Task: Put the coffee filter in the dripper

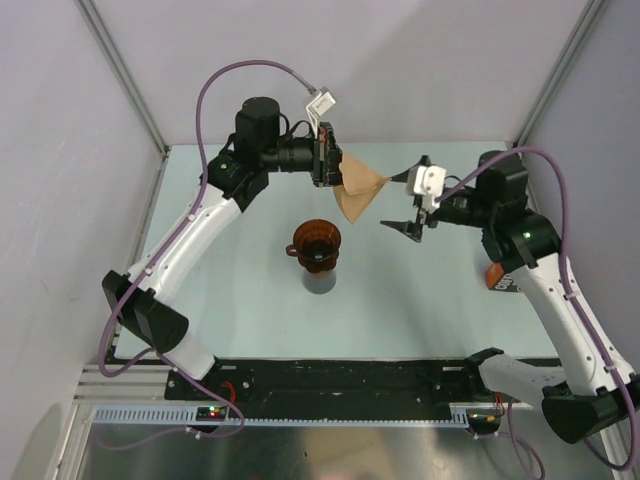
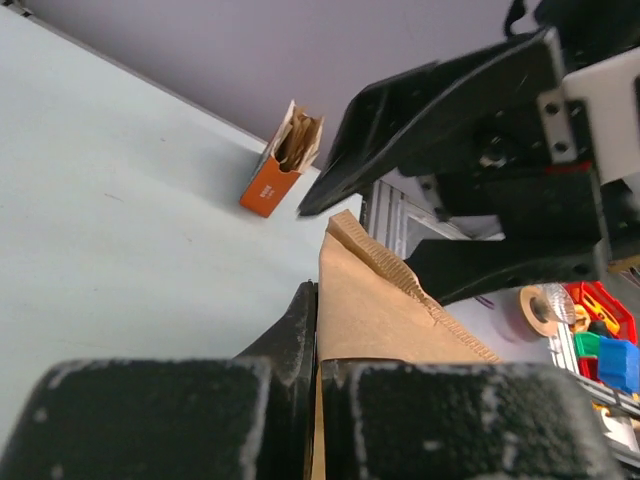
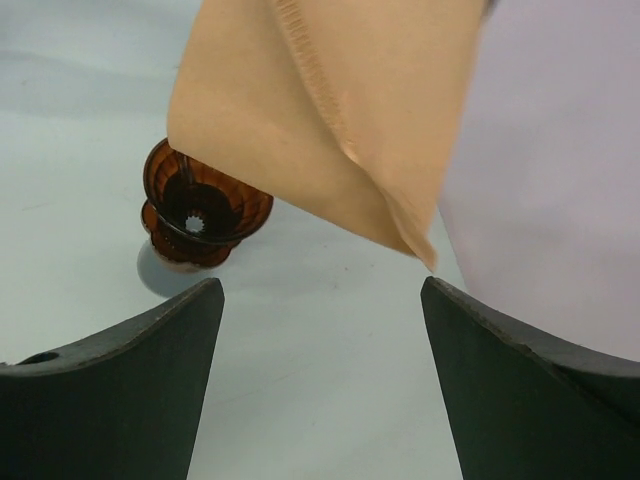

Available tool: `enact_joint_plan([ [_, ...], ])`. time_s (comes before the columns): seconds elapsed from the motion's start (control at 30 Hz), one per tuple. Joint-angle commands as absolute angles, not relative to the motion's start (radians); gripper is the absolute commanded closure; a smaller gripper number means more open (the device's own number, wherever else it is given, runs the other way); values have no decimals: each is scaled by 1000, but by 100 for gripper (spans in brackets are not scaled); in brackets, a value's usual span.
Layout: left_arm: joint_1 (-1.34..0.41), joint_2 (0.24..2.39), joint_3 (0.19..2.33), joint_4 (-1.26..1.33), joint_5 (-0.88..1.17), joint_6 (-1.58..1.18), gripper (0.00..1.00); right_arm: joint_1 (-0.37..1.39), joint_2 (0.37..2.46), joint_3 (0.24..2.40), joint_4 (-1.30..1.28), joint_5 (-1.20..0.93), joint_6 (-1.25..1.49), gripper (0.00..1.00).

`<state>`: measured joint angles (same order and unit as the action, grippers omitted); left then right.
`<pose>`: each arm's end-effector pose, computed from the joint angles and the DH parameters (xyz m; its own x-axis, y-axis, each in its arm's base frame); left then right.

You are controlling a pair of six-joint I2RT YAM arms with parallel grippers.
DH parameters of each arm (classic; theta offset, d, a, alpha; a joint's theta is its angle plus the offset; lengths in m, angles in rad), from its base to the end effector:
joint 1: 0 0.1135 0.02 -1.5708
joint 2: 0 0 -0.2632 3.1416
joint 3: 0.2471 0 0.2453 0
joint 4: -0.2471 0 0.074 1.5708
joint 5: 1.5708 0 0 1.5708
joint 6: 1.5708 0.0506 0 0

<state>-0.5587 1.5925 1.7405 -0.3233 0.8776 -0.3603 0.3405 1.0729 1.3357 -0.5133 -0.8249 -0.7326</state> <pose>0.2819 -0.2221 0.4525 -0.4842 0.0370 -0.8742 0.8659 0.1639 -0.4727 0.1887 0.1063 0.4376 0.4264 -0.3304 -0.8420 -0.8234 0.2435 -0.5126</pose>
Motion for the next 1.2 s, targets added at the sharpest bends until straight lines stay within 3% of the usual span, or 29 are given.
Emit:
enact_joint_plan([
  [0.0, -563, 1599, 1789, -302, 956, -422, 100, 427, 1093, 1350, -485, -742, -909, 15],
  [0.23, -577, 1596, 1771, -300, 940, -429, 100, 490, 1125, 1349, -365, -620, -901, 17],
  [0.37, -579, 1590, 1759, -303, 909, -421, 100, 503, 1128, 1350, -341, -612, -904, 25],
  [0.57, -582, 1582, 1752, -327, 865, -391, 100, 505, 1129, 1349, -342, -580, -923, 22],
  [0.77, -602, 1582, 1773, -351, 840, -352, 99, 526, 1141, 1350, -355, -598, -942, 41],
  [0.93, -609, 1559, 1758, -364, 816, -310, 85, 525, 1139, 1352, -356, -606, -922, 52],
  [1.17, -598, 1532, 1750, -369, 807, -279, 59, 479, 1120, 1353, -372, -673, -854, 53],
])
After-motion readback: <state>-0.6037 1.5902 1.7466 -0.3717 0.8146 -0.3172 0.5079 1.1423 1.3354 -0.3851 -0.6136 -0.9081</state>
